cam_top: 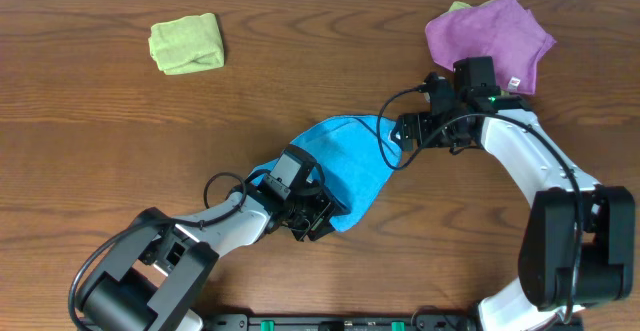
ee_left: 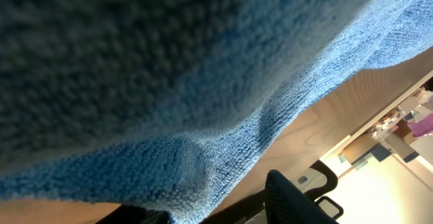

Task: Fold the cloth
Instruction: 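Grasp the blue cloth's near corner with the left gripper, then stretch the blue cloth between both grippers and lay it flat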

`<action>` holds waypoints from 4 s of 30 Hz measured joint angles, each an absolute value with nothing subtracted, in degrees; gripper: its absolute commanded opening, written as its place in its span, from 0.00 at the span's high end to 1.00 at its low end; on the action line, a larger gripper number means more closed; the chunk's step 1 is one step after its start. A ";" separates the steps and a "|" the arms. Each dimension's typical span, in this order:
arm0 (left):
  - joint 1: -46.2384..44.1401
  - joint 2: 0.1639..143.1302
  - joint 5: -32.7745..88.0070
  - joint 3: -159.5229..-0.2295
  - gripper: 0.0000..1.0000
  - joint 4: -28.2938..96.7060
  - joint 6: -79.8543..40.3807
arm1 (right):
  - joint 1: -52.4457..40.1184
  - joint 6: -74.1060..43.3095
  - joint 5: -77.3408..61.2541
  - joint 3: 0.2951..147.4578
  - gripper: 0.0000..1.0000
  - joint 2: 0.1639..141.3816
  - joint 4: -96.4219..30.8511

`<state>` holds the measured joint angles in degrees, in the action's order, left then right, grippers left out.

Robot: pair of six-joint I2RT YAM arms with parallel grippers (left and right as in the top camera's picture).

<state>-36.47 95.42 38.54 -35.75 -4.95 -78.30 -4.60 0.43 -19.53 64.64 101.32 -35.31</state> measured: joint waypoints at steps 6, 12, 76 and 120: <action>-36.49 95.44 38.06 -35.70 0.94 -4.97 -74.89 | -4.60 0.43 -19.53 64.64 0.01 101.32 -35.38; -35.97 95.44 41.10 -35.70 0.94 -4.97 -70.43 | -4.60 0.43 -19.51 64.55 0.01 101.32 -33.71; -10.07 95.48 57.65 -59.75 0.94 -18.50 -72.18 | -6.68 -4.91 -25.12 63.24 0.99 81.01 -24.03; -0.36 116.75 60.69 -95.94 0.94 54.19 -19.86 | -8.51 -4.34 -17.96 75.37 0.98 93.17 -46.24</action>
